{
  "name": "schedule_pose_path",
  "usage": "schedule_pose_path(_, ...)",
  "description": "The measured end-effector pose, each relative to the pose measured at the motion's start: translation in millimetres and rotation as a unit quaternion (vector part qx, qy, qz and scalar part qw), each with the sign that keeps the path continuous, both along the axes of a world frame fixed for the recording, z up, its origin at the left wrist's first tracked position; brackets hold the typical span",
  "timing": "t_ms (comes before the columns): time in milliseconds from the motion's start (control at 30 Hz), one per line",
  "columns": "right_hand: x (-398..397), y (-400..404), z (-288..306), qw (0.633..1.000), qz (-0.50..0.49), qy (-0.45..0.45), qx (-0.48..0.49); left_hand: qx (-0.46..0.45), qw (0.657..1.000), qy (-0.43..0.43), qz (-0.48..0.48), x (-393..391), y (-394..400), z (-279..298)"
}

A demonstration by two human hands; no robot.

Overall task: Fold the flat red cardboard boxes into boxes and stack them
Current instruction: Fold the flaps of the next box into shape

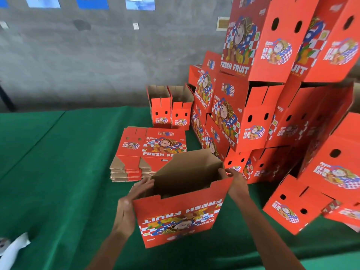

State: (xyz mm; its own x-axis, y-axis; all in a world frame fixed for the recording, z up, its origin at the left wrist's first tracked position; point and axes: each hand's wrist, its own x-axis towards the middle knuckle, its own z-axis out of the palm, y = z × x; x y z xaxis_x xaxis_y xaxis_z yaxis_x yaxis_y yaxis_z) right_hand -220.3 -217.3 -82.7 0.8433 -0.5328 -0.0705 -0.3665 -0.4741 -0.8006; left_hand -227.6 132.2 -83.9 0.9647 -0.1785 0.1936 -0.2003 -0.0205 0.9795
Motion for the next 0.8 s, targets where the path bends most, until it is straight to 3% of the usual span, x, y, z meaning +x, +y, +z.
schedule_pose_path(67,-1.7,-2.8,0.4,0.999,0.018,-0.013,0.037,0.046,0.995,-0.085,0.023,-1.8,0.3,-11.8)
schedule_pose_path(167,-2.9,-2.5,1.4,0.993,0.041,-0.031,0.103,0.010,0.993,-0.035,0.116,6.4,0.8,-17.4)
schedule_pose_path(233,-7.4,-4.5,3.9,0.981,0.049,-0.045,0.182,0.034,0.991,-0.005,0.130,16.8,-2.3,-13.5)
schedule_pose_path(300,-14.5,-8.6,6.3,0.961,0.061,-0.058,0.263,0.143,0.981,-0.039,0.129,27.0,-1.8,-7.5)
schedule_pose_path(400,-21.3,-16.7,5.8,0.960,0.070,-0.084,0.258,0.327,0.934,-0.106,0.099,41.1,-4.3,-0.4)
schedule_pose_path(533,-30.5,-27.5,2.5,0.968,-0.007,-0.127,0.217,0.462,0.879,-0.028,0.116,43.5,-15.5,10.0)
schedule_pose_path(667,-31.6,-38.5,10.9,0.959,-0.085,-0.170,0.212,0.473,0.853,0.049,0.214,37.9,-20.0,13.4)
schedule_pose_path(800,-27.9,-19.2,33.4,0.948,0.003,-0.274,0.160,0.387,0.893,-0.041,0.227,27.4,-34.0,20.2)
